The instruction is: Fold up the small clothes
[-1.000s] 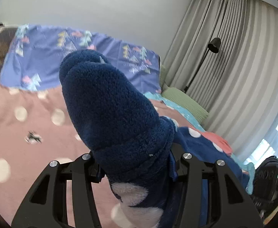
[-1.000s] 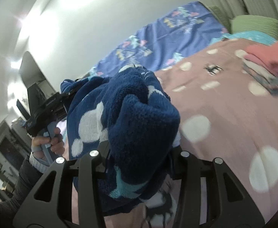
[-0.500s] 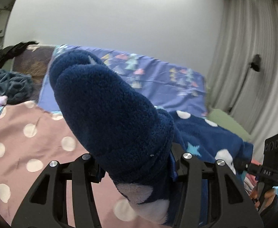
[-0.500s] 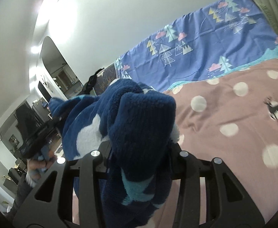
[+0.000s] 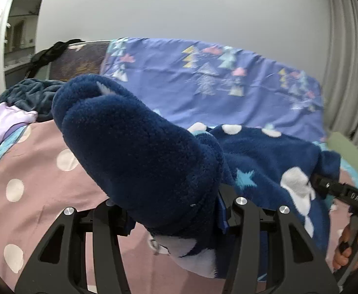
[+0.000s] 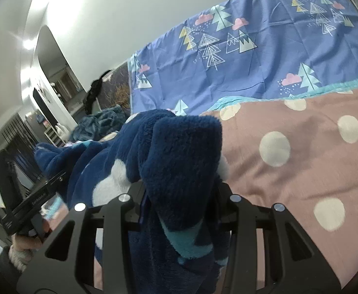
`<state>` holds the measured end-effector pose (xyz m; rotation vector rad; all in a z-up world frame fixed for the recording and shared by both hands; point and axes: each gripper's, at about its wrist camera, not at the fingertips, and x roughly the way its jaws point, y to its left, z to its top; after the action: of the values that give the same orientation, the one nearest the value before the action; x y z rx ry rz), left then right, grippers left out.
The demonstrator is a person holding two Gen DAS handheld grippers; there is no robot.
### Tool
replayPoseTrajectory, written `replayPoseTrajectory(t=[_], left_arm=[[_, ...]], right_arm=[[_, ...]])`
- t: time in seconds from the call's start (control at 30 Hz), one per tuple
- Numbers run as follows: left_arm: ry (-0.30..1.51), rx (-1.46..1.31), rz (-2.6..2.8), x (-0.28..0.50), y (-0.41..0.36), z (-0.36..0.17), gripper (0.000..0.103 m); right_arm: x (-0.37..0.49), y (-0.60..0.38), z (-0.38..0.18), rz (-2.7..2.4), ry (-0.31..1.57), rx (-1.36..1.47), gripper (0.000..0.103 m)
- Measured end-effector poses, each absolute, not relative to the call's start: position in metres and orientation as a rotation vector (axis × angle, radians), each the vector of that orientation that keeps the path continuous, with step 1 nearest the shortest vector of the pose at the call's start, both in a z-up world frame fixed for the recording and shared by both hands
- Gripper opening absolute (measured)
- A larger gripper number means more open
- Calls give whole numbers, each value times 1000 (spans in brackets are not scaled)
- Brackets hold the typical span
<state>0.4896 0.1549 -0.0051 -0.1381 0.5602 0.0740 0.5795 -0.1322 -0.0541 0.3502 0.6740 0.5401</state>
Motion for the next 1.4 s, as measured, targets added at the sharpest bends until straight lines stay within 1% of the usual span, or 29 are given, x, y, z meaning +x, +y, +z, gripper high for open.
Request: replayPoseTrajectory(t=[0.03, 0.07, 0.1, 0.13, 0.17, 0.23, 0.3, 0.37, 0.43, 0.47, 0.5, 0.57, 0.6, 0.63, 0.7, 0.73, 0.83, 0.9, 1.03, 1.23, 1.4], left_arm=[[567, -131, 93, 493, 157, -13, 52], [584, -116, 120, 497, 160, -24, 58], [624, -94, 146, 502, 163, -38, 61], [675, -69, 166, 507, 163, -51, 63], [738, -33, 182, 509, 164, -70, 65], [802, 45, 164, 507, 160, -94, 66], [778, 138, 150, 492, 152, -102, 68], [780, 168, 139, 482, 150, -101, 69], [798, 157, 83, 469, 153, -95, 75], [787, 154, 74, 461, 148, -90, 76], [762, 150, 64, 448, 144, -83, 77], [707, 108, 32, 419, 143, -70, 87], [691, 83, 18, 408, 142, -65, 89], [669, 52, 2, 386, 136, -57, 91], [637, 44, -13, 358, 126, -45, 98], [614, 54, -15, 336, 119, -36, 102], [546, 76, -10, 285, 101, -20, 102], [544, 86, -15, 262, 89, -14, 102], [491, 91, -51, 207, 66, 7, 102], [390, 26, -53, 138, 54, 47, 102], [390, -14, -28, 98, 52, 53, 102]], right_arm=[[588, -126, -65, 534, 691, 346, 41], [592, -123, -75, 523, 710, 336, 49], [596, -119, -90, 469, 749, 312, 65], [596, -118, -102, 409, 783, 295, 74], [597, -117, -117, 359, 823, 276, 76], [593, -118, -140, 349, 888, 268, 75], [582, -129, -151, 345, 901, 341, 75], [569, -142, -148, 348, 894, 395, 75], [551, -148, -132, 336, 862, 380, 76], [540, -150, -125, 335, 843, 362, 77], [525, -150, -115, 340, 821, 339, 81], [492, -153, -94, 351, 768, 297, 85], [469, -155, -82, 353, 732, 276, 90], [457, -157, -76, 349, 715, 264, 92], [412, -160, -57, 320, 654, 207, 101], [384, -164, -49, 293, 615, 168, 101], [328, -174, -35, 237, 543, 75, 101], [304, -178, -28, 195, 520, 33, 101], [244, -192, -6, 180, 436, 78, 101], [177, -192, 21, 142, 393, 73, 101], [137, -189, 28, 146, 393, 57, 101]])
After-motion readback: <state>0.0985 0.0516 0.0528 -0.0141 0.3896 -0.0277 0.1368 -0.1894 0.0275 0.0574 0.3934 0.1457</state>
